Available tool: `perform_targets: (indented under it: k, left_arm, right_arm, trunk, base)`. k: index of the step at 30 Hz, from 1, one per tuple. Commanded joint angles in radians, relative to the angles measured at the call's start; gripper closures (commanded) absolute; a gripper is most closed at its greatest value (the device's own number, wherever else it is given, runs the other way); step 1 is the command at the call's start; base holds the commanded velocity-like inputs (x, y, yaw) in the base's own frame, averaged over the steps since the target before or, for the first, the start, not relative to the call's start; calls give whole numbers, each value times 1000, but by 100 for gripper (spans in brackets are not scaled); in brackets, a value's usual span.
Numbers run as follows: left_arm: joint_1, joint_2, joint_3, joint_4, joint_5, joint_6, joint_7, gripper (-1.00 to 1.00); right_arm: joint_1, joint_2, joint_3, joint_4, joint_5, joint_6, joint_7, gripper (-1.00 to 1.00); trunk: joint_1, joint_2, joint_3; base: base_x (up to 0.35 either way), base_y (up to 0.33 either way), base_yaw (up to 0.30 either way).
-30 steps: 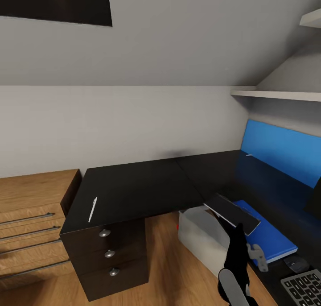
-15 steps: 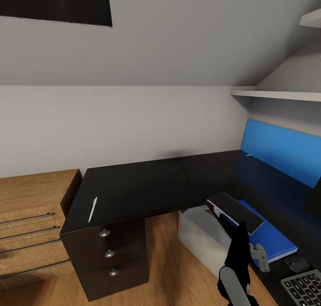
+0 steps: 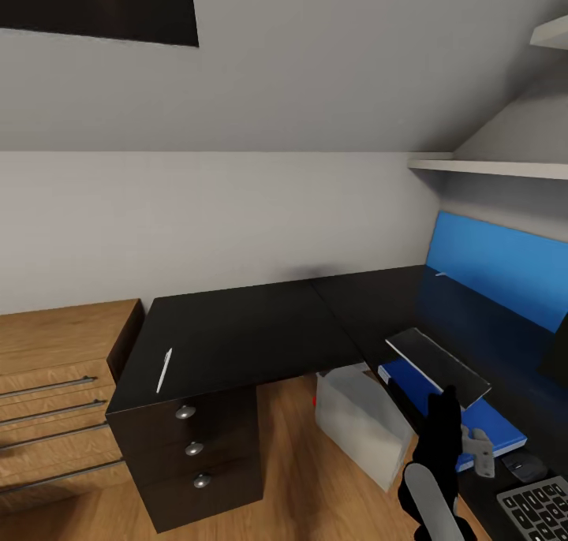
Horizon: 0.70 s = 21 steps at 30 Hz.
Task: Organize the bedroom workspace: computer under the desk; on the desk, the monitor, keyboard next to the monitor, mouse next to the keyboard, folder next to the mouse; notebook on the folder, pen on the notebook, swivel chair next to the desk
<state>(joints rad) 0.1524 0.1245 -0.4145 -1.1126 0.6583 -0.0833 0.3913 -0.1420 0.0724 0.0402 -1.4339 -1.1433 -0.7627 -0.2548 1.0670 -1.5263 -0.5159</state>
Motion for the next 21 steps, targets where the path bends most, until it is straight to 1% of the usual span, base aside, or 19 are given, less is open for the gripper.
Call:
perform_targets:
  k: [1,6,21]
  left_arm:
    - [-1,1,-4,-1,11,-7,6,-100]
    - [-1,1,-4,-1,11,-7,6,-100]
    - [-1,1,-4,-1,11,-7,5,-100]
  right_arm:
    - [-1,0,1,-7,1,-4,-8,100]
    - [0,0,1,-14,1,-4,-8,100]
    - [5,0,1,1,4,-3,-8,100]
  trunk:
    - [0,0,-1]
    - [0,0,-1]
    - [0,0,-1]
  base:
    - [0,0,0]
    - [0,0,0]
    - [0,0,0]
